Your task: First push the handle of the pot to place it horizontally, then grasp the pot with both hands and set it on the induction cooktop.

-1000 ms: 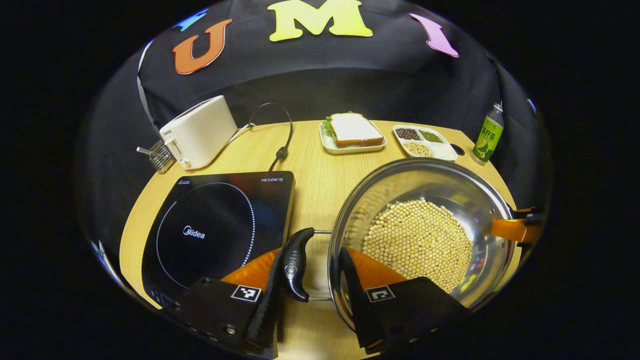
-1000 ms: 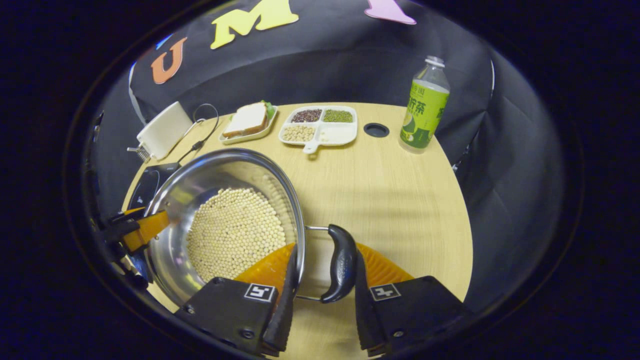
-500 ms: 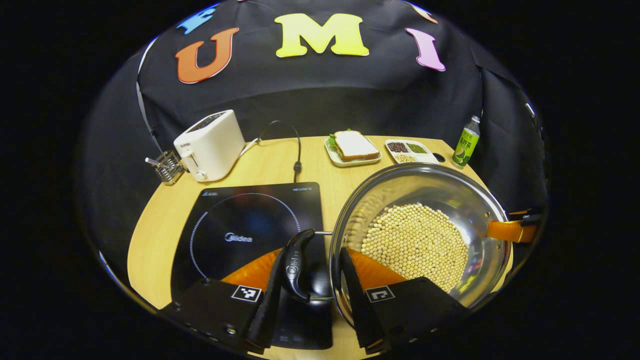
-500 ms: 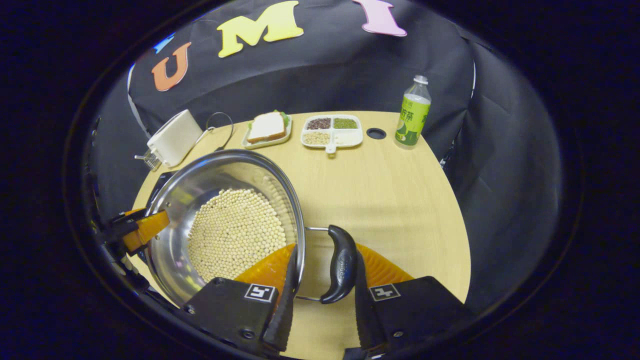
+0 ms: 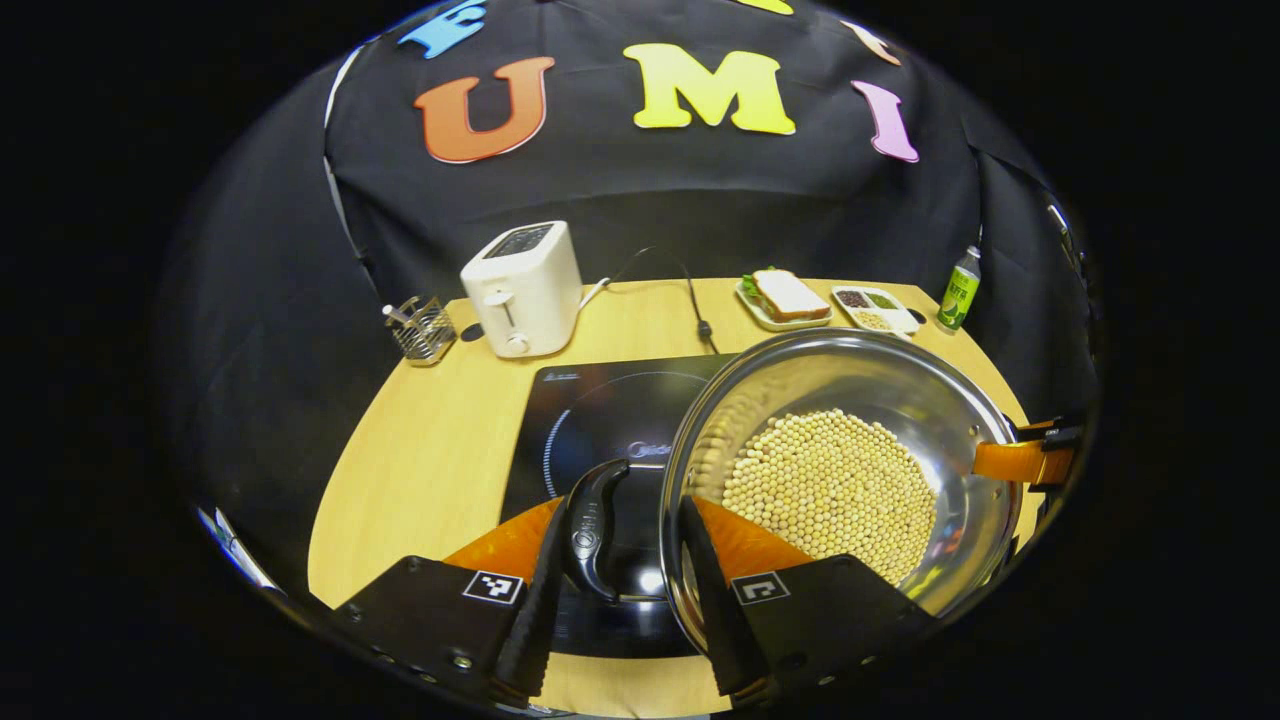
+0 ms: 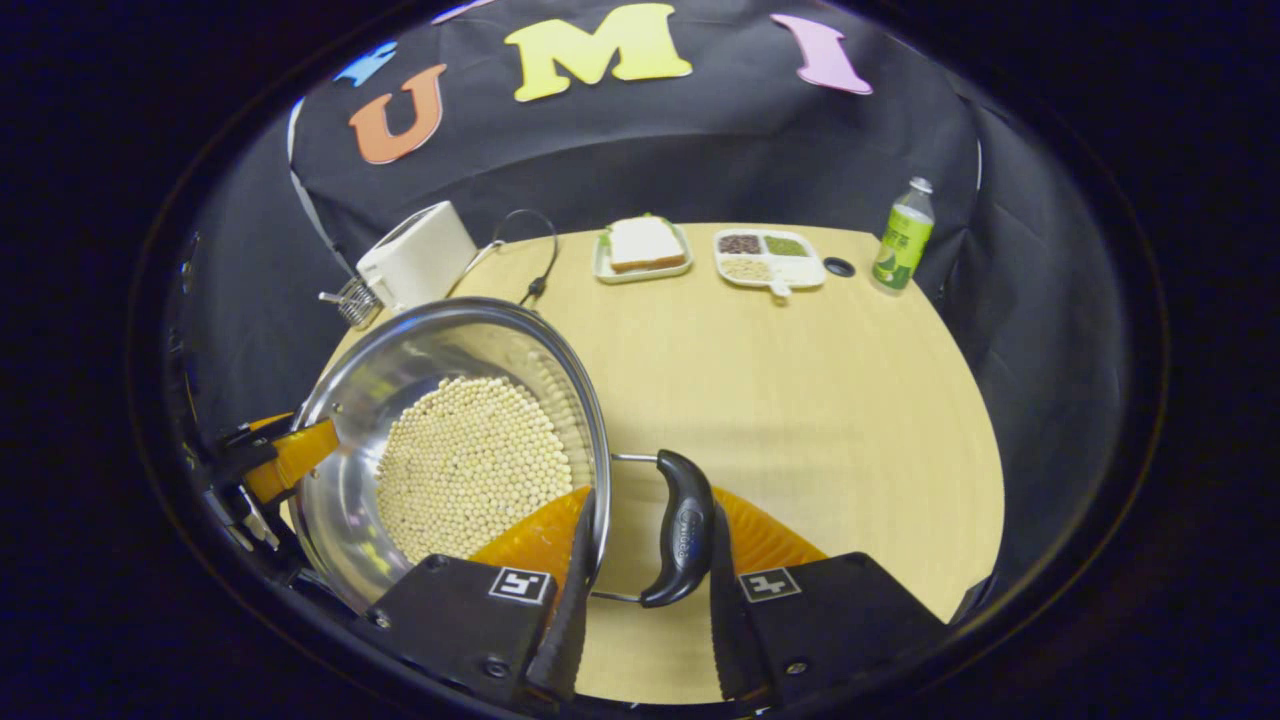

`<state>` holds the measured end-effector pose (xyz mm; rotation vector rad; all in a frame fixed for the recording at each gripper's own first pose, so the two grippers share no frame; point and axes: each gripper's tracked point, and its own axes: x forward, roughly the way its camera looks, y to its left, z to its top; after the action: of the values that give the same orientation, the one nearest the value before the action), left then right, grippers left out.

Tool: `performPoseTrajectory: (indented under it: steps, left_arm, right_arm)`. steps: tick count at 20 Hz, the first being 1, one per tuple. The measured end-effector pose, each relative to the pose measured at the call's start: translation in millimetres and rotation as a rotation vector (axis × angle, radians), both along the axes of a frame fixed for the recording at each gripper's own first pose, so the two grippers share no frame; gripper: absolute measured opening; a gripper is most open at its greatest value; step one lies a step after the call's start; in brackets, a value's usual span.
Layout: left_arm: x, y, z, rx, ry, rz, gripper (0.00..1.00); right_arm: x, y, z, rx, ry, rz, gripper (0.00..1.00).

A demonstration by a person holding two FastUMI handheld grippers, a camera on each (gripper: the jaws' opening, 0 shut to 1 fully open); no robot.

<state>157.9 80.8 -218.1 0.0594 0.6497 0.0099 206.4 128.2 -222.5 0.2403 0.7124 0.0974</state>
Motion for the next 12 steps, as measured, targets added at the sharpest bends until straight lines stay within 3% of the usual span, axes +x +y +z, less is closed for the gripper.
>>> performPoseTrajectory:
  steps: [5, 12]
  left_arm:
    - [-1, 44, -4, 0.001, 0.013, 0.018, 0.61]
    - [23, 76, -12, -0.007, 0.026, 0.017, 0.61]
  right_arm:
    - [8, 46, 3, 0.007, 0.011, 0.023, 0.52]
    - [33, 76, 5, -0.008, 0.030, 0.026, 0.52]
